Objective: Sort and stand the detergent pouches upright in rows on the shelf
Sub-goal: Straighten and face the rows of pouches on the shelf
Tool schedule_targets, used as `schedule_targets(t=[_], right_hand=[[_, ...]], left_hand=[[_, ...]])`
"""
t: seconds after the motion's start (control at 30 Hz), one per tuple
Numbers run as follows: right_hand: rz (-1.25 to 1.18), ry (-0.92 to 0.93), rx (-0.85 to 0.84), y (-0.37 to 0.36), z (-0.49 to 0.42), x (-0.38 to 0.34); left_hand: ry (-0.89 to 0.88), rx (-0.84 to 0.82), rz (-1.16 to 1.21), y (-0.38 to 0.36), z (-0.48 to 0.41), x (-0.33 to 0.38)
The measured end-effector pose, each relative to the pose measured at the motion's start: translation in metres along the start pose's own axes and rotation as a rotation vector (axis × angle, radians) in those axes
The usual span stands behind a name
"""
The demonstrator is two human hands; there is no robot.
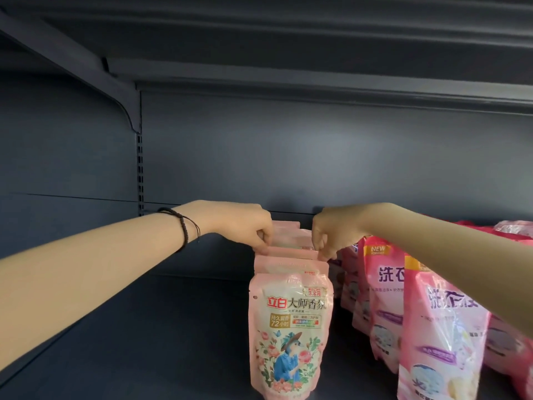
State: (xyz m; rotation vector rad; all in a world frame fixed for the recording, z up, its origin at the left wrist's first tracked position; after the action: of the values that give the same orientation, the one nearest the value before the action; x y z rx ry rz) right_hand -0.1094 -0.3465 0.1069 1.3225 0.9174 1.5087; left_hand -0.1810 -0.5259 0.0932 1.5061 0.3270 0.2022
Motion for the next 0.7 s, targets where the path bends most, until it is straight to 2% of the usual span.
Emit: schedule_targets(t=[0.1, 0.2, 0.3, 0.4, 0.5, 0.7], right_hand=[[0.020, -0.008, -0.041, 0.007, 0.002, 0.004], [-0.032, -0.017, 0.034, 0.026, 0.001, 0.012], [-0.013, -0.042, 0.171, 0.041, -0.007, 0.018], [0.086, -0.058, 0.219, 0.041, -0.027, 0.017], [0.112, -0.070, 0.169, 0.034, -0.057, 0.018], [0.130, -0.092, 0.023, 0.017, -0.088, 0.017]], left_hand=[[0.001, -0.028, 0.016, 0.006, -0.001, -0.001], [0.024, -0.026, -0.023, 0.018, -0.002, -0.006], [0.032, -0.009, -0.220, 0.028, -0.008, -0.011], [-0.021, 0.043, -0.427, 0.026, -0.020, -0.020], [-0.038, 0.113, -0.479, 0.017, -0.037, -0.034], [0.025, 0.085, -0.451, -0.002, -0.053, -0.059]])
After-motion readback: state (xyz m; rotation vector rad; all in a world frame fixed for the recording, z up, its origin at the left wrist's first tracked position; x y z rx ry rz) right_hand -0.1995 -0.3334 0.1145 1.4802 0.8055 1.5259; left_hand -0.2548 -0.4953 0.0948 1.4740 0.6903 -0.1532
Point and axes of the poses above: each hand's wrist, its own z-axis away from the middle knuckle, its own y-axis out of the back of the hand, x = y × z, the point moved 1 cm from there along -z, towards the middle knuckle, and after that the axes turned 12 degrees about -y, right-handed, at the moved point
